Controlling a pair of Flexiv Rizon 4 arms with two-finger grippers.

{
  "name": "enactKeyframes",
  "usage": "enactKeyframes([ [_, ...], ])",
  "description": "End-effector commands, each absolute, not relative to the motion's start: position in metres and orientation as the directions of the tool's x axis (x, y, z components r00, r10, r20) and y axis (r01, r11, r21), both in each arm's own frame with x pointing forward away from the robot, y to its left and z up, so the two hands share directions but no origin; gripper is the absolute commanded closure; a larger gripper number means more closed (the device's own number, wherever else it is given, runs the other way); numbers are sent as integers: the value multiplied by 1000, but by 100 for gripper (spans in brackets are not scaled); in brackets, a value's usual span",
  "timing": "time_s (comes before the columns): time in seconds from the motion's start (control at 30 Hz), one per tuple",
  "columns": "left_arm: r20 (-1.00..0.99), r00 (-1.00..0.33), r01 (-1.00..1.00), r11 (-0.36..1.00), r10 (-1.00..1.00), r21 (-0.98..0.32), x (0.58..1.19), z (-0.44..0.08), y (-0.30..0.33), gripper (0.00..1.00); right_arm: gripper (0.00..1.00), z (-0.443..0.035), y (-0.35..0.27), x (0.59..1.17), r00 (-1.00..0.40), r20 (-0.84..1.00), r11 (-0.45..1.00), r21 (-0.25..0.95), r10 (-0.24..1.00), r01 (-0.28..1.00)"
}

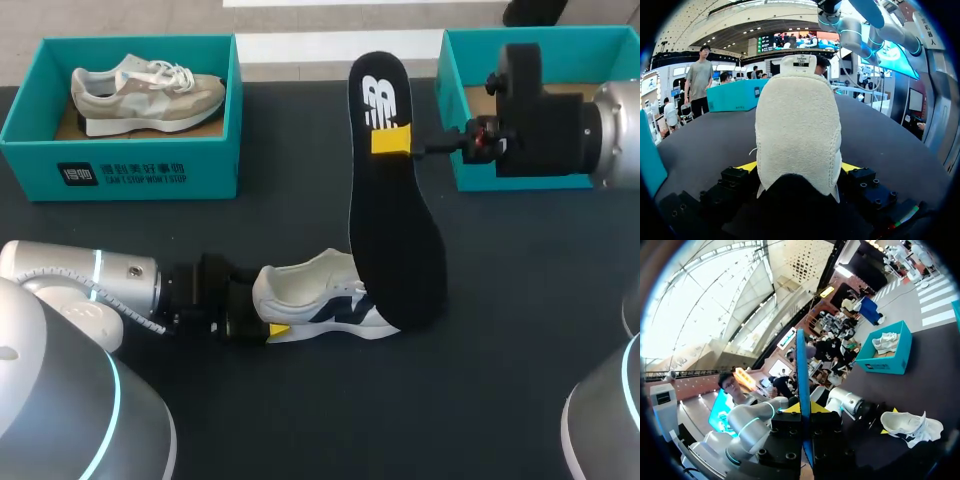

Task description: Take the shoe out of the shoebox, open the shoe tongue, remove and reinsert the insole, then place the shoe into the shoebox

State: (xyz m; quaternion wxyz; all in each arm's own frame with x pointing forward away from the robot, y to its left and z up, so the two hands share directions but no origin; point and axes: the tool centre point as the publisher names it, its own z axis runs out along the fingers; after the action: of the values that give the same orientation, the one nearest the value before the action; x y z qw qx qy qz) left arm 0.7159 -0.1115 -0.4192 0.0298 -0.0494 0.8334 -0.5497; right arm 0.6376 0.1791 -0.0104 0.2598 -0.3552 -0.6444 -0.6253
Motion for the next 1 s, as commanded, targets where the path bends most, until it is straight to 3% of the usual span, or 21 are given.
enactKeyframes([
  [0.03,15,-994,-58,401,-108,-914,712,-417,-108,0,100,-12,182,639,-612,780,-34,621,135,783],
  [0.3,35,-996,-72,464,-87,-883,712,-399,-98,0,100,-12,182,639,-612,780,-34,621,135,783],
  [0.5,-23,-998,-21,601,-65,-799,708,-383,-90,0,100,-12,182,639,-612,780,-34,621,135,783],
  [0.87,-23,-998,-21,601,-65,-799,708,-383,-90,0,100,-12,182,639,-612,780,-34,621,135,783],
  [1.0,-50,-993,-38,697,-104,-716,709,-370,-78,0,100,-12,182,639,-612,780,-34,621,135,783],
])
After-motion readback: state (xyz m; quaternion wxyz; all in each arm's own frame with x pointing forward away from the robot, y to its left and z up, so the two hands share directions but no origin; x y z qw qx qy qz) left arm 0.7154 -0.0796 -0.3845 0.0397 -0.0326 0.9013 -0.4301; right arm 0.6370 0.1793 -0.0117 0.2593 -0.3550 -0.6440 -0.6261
